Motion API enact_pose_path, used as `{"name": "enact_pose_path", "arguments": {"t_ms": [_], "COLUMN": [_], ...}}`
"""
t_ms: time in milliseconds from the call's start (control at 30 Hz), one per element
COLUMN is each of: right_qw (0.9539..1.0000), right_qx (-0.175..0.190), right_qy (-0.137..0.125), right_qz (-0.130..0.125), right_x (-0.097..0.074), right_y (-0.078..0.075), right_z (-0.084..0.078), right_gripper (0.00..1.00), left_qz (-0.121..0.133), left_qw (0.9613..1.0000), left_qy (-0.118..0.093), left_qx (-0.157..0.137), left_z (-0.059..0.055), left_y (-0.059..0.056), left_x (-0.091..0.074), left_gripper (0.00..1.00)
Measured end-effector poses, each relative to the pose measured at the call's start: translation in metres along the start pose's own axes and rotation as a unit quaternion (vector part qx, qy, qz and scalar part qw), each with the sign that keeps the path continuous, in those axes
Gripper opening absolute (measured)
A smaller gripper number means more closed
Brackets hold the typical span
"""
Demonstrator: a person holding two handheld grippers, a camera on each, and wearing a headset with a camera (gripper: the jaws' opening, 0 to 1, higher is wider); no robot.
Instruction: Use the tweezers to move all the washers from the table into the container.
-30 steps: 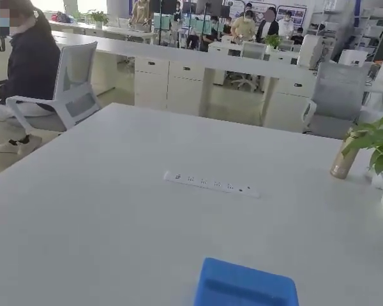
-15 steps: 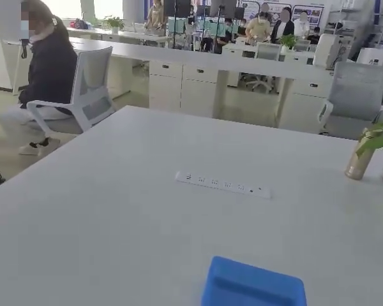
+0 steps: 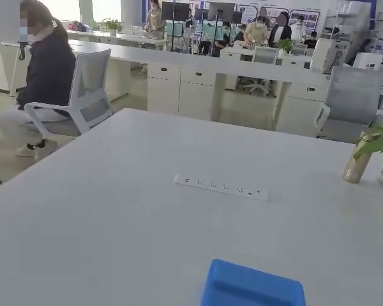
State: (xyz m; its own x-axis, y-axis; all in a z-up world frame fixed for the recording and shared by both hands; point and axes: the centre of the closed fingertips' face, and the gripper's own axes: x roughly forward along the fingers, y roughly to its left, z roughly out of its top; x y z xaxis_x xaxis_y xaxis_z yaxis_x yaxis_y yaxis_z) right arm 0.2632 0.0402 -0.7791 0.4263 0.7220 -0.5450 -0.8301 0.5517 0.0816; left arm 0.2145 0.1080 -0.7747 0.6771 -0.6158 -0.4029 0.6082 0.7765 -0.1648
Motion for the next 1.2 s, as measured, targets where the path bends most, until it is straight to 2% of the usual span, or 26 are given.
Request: {"name": "enact_pose_path", "arguments": {"t_ms": [267,567,700,833,1033,1200], "right_qw": [0.9998,0.999,0.9989,0.999,0.9993,0.9993], "right_qx": [-0.003,-0.023,-0.027,-0.023,0.008,0.012], "right_qy": [-0.016,-0.038,-0.038,-0.038,-0.035,-0.034], "right_qz": [-0.008,-0.011,-0.009,-0.011,-0.012,-0.013], "right_x": [-0.001,0.01,0.016,0.023,0.036,0.041], "right_y": [-0.013,-0.033,-0.041,-0.052,-0.067,-0.07], "right_z": [0.023,0.053,0.061,0.063,0.058,0.057], "right_gripper": [0.02,0.02,0.02,0.02,0.02,0.02], "left_qz": [-0.001,-0.005,-0.002,0.001,0.001,0.002], "left_qw": [1.0,1.0,1.0,1.0,1.0,1.0], "left_qy": [0.001,0.008,0.007,0.006,0.007,0.005], "left_qx": [-0.001,0.001,0.0,0.0,0.003,0.003], "left_z": [0.0,-0.002,-0.002,-0.001,-0.002,-0.001], "left_y": [0.001,0.0,0.001,0.002,0.002,0.002], "left_x": [0.001,0.002,0.002,0.002,0.002,0.002], "left_gripper": [0.61,0.61,0.6,0.6,0.59,0.59]}}
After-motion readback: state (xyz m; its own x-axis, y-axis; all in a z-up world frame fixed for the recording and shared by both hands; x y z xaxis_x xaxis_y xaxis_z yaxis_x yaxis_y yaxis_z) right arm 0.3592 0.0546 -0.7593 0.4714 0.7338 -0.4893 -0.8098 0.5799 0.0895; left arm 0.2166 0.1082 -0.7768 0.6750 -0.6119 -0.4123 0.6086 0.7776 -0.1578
